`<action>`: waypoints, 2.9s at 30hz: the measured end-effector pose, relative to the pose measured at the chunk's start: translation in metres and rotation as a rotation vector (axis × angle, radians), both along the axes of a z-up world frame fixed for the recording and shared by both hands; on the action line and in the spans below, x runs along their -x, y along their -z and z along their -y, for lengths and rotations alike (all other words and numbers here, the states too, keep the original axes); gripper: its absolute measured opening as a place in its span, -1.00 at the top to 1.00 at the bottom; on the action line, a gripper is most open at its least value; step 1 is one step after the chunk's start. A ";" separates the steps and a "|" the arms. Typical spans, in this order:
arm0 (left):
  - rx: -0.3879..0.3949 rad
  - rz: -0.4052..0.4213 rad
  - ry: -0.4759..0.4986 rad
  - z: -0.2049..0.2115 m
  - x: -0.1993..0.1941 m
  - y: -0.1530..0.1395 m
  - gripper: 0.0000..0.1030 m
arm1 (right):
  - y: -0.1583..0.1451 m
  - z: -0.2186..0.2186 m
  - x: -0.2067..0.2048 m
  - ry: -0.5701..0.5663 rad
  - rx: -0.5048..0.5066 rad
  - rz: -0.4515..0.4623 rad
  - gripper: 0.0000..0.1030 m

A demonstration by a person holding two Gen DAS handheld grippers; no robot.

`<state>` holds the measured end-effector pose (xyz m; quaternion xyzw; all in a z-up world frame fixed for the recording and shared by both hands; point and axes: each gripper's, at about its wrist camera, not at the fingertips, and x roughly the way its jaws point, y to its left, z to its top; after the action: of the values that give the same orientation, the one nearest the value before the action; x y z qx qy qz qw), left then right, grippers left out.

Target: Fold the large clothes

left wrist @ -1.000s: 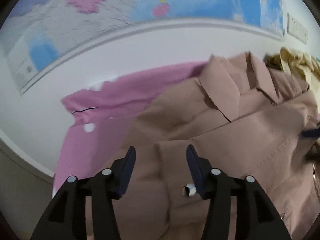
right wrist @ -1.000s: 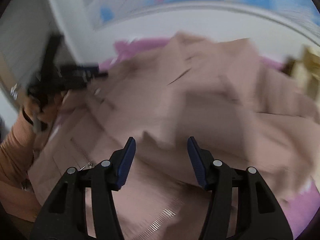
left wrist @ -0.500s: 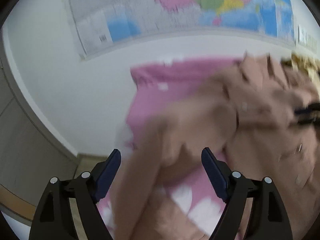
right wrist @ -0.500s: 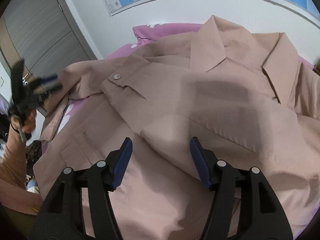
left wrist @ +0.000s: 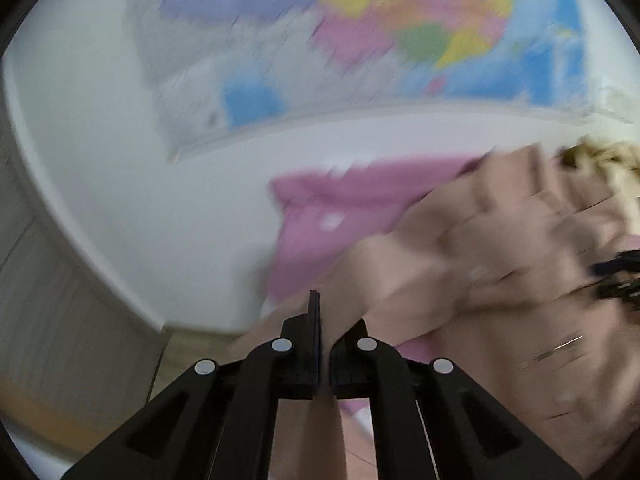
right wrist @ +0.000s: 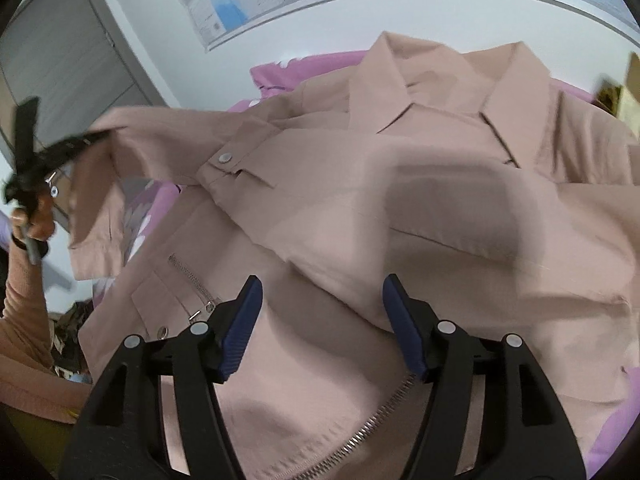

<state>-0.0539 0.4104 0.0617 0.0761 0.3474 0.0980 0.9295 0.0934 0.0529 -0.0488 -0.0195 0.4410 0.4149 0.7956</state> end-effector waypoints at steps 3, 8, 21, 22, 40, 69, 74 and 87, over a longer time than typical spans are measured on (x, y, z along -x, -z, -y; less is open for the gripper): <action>0.028 0.013 0.128 0.041 -0.012 -0.026 0.93 | -0.005 0.011 -0.001 0.025 -0.040 -0.009 -0.20; 0.118 -0.115 0.364 0.132 -0.059 -0.009 0.84 | -0.010 0.029 0.002 0.054 -0.092 -0.020 -0.21; 0.175 0.099 0.389 0.138 -0.048 -0.017 -0.50 | -0.025 -0.017 0.048 -0.150 -0.209 -0.036 -0.65; 0.158 0.102 0.366 0.134 -0.046 -0.016 -0.52 | -0.022 -0.030 0.047 -0.150 -0.198 -0.047 -0.70; 0.326 -0.147 0.333 0.079 -0.046 0.080 -0.45 | -0.084 0.051 0.003 -0.023 -0.373 -0.067 0.95; 0.034 -0.109 0.420 0.114 -0.101 0.120 0.84 | -0.025 0.103 0.028 0.215 -0.124 -0.027 0.88; 0.013 -0.128 0.452 0.111 -0.074 0.128 0.82 | -0.085 0.142 0.006 0.352 -0.054 0.197 0.89; 0.090 -0.017 0.466 0.108 -0.066 0.092 0.00 | -0.032 0.167 -0.017 0.373 -0.092 -0.005 -0.03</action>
<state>0.0117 0.3025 -0.0306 0.1136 0.3323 -0.1352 0.9265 0.1105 -0.1142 -0.0164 0.0998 0.4196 0.2801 0.8576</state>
